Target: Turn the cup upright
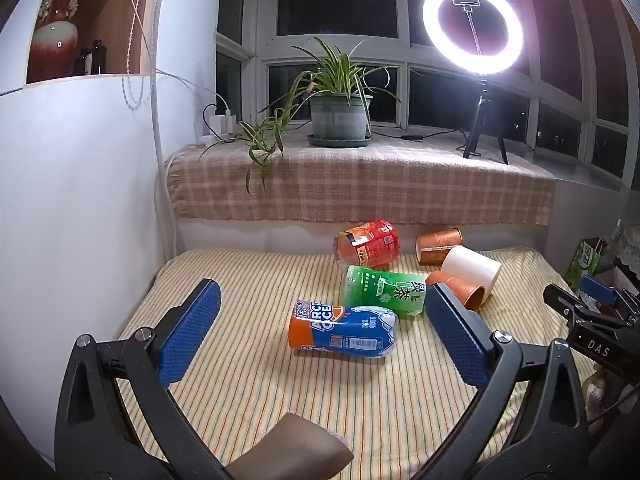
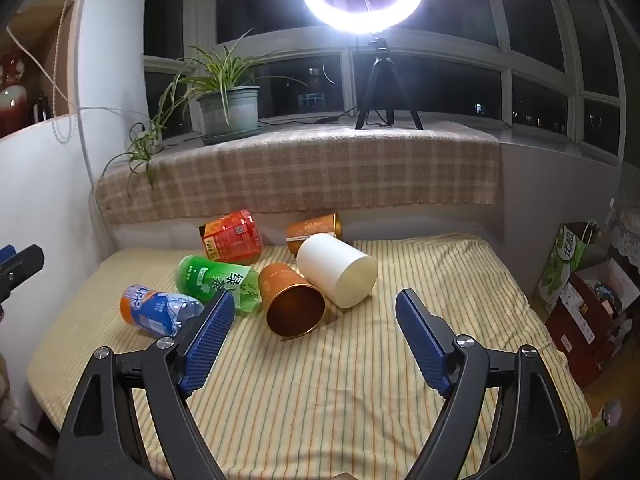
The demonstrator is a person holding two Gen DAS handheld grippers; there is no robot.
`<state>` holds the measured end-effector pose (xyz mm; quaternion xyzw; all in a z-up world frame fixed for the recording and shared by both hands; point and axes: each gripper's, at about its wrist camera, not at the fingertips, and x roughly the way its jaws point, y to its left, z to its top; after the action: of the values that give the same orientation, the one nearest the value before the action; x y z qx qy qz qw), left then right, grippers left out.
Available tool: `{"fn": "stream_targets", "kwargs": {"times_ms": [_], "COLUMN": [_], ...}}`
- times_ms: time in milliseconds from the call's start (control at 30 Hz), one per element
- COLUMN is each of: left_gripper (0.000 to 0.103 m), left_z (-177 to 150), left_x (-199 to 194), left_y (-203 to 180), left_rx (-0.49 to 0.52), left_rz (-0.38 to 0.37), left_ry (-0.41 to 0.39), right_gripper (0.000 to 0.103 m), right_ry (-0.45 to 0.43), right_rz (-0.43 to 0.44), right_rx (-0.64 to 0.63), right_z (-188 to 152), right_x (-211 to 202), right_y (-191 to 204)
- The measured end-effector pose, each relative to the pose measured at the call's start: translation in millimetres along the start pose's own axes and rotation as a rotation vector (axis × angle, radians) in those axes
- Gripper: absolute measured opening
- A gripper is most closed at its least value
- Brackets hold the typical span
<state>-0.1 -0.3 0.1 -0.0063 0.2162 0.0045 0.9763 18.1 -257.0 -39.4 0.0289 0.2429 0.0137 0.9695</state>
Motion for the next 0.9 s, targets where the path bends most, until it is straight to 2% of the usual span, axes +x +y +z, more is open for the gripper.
{"fn": "stream_targets", "kwargs": {"times_ms": [900], "left_gripper": [0.103], "left_z": [-0.1], "left_x": [-0.1], "left_y": [0.0], "left_rx": [-0.002], "left_rz": [-0.003], "left_ry": [-0.002], "right_gripper": [0.083], "right_ry": [-0.005], "right_rz": [0.0], "right_rx": [-0.005], "right_z": [0.6], "right_x": [0.0], "right_y": [0.1]}}
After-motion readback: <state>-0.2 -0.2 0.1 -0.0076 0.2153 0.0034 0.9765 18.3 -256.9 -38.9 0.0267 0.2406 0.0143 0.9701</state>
